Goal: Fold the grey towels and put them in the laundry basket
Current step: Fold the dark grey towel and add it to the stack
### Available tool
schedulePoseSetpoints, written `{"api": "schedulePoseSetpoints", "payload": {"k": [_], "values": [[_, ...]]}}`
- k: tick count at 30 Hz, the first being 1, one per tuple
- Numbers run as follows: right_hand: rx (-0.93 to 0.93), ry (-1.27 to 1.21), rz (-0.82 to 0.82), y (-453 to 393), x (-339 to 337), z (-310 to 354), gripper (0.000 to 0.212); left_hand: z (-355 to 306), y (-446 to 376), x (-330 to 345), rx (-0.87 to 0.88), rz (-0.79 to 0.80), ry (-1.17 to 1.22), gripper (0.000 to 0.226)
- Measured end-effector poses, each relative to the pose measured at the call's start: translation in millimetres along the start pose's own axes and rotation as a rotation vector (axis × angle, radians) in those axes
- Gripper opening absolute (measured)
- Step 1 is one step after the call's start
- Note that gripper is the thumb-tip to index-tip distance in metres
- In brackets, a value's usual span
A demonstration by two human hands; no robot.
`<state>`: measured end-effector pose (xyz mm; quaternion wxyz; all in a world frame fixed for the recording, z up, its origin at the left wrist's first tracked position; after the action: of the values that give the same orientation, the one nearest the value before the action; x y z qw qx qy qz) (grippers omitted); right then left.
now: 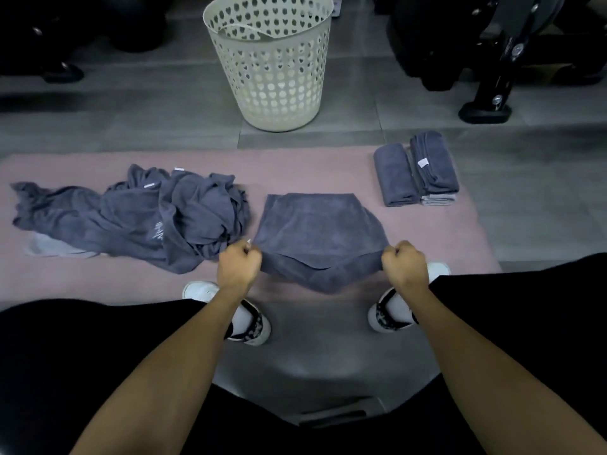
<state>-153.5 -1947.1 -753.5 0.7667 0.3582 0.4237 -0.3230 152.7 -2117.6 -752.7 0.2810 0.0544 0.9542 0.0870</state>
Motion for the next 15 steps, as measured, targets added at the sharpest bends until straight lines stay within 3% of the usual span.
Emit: {"api": "schedulePoseSetpoints", "payload": {"k": [3,6,8,12,15], "values": [[-0.009,0.048,0.044,5,5,-1,0.032,14,5,7,-0.118,0.12,-0.106,0.024],[-0.042,0.225,0.204,8,21,-5,0.033,40,9,16,-0.259,0.236,-0.27,0.052],[-0.067,0.325,0.295,8,32,-10,0.035,54,11,20,-0.297,0.261,-0.374,0.048],[-0.101,0.374,0.311,-8,37,-13,0.033,47,-3,39,-0.209,0.332,-0.323,0.017],[-0.079,0.29,0.278,-34,33,-8,0.026,24,-21,68,-0.093,0.401,-0.288,0.019]]}}
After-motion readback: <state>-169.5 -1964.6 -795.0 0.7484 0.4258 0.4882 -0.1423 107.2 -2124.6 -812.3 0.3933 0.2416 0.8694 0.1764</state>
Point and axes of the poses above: each hand's wrist, its own y-axis away from the middle knuckle, its own x-axis out of the palm, z = x × y, the point moved 6 cm from there along -y, towards the middle knuckle, and after that the axes turned 13 degrees about y, right-handed, at the moved point
